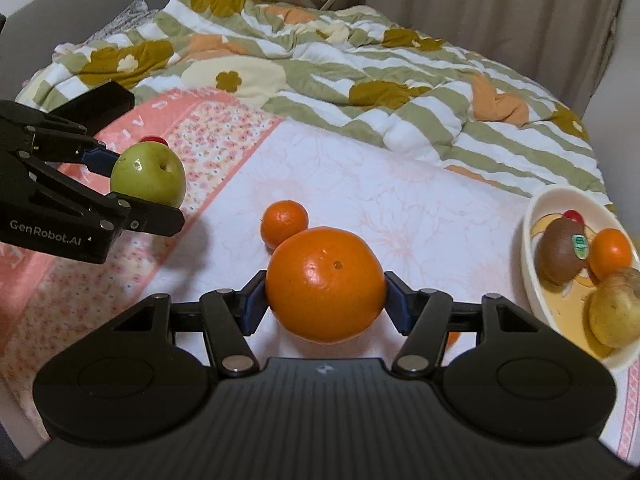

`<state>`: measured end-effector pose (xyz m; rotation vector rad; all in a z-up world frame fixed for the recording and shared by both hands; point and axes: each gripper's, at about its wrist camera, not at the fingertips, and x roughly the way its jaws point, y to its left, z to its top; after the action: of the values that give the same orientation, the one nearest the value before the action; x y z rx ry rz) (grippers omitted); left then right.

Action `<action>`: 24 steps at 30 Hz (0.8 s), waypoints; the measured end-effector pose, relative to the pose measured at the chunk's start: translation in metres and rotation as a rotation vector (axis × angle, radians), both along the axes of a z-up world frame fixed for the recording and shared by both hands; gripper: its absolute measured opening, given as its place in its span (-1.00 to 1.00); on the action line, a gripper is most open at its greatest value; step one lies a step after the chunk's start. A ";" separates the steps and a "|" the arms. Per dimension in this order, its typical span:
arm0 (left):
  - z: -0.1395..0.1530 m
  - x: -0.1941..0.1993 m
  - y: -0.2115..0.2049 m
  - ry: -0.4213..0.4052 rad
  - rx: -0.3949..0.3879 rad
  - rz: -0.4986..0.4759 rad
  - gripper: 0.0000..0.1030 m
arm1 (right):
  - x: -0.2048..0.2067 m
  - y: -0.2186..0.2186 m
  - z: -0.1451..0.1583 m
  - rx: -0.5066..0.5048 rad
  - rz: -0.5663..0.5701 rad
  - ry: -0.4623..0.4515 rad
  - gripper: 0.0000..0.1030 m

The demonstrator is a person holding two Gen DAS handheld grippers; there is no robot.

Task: Organize fruits
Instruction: 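Carry the green apple and large orange in both tools over the white bowl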

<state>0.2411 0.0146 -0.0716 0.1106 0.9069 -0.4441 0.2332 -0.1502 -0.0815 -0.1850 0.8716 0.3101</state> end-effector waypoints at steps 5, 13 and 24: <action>0.019 -0.015 -0.003 -0.034 -0.035 -0.018 0.17 | -0.022 -0.011 0.026 0.056 -0.071 -0.025 0.46; 0.053 -0.038 -0.024 -0.095 -0.100 -0.047 0.17 | -0.061 -0.048 0.065 0.102 -0.182 -0.067 0.46; 0.087 -0.063 -0.100 -0.170 -0.130 -0.005 0.17 | -0.092 -0.143 0.091 0.126 -0.200 -0.104 0.46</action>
<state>0.1781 -0.0858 0.0151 0.0311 0.7090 -0.4893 0.1411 -0.2933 0.0091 0.0036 0.7577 0.1663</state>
